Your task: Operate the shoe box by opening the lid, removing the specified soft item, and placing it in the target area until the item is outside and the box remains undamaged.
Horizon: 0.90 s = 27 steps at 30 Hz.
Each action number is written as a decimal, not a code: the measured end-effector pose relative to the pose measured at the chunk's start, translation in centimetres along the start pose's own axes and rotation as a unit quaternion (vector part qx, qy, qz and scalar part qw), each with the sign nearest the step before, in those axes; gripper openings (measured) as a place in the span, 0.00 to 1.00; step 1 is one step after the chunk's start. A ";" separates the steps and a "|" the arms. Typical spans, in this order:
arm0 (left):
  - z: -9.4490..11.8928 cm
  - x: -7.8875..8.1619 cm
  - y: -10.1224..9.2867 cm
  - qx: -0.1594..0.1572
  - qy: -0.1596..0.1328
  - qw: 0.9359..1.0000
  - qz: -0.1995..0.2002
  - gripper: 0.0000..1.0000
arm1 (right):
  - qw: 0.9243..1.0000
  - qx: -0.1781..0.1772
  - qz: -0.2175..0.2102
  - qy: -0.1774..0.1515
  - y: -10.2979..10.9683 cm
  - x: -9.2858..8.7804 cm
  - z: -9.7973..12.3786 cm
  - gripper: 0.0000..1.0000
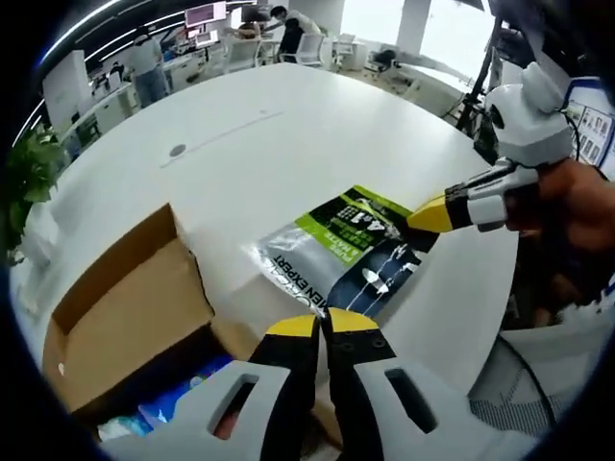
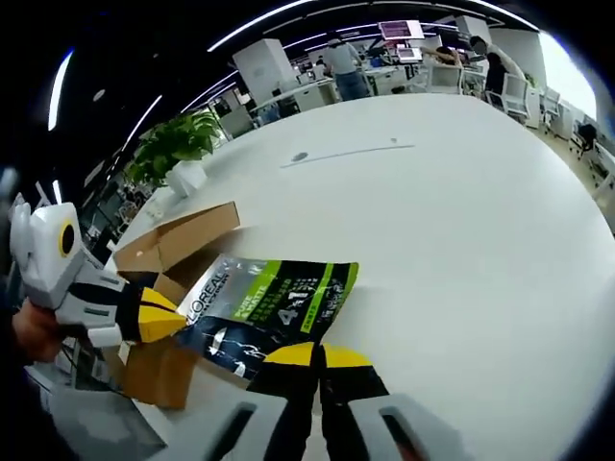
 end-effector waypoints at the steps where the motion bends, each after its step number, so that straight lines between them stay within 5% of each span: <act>1: -0.1 0.1 0.1 0.001 0.001 1.000 -0.002 0.02 | 1.000 0.001 0.000 0.001 -0.1 0.0 -0.1 0.00; 15: -1.6 -0.6 0.1 0.007 0.035 0.999 -0.014 0.03 | 0.999 -0.003 0.019 0.025 -0.3 -0.2 -1.7 0.00; 27: -1.9 -0.3 0.2 0.045 0.060 0.996 -0.039 0.04 | 0.999 -0.004 0.011 0.030 -0.3 -0.3 -2.6 0.00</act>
Point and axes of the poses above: the point that each gripper's makers call its tool centre point, and the gripper's own axes: z roughly backward along the fingers, y roughly to its left, x roughly out of its top, the point moved 8 cm from there along z, roughly backward along the fingers, and after that the axes turned 8 degrees about y, right-handed, at the moved point
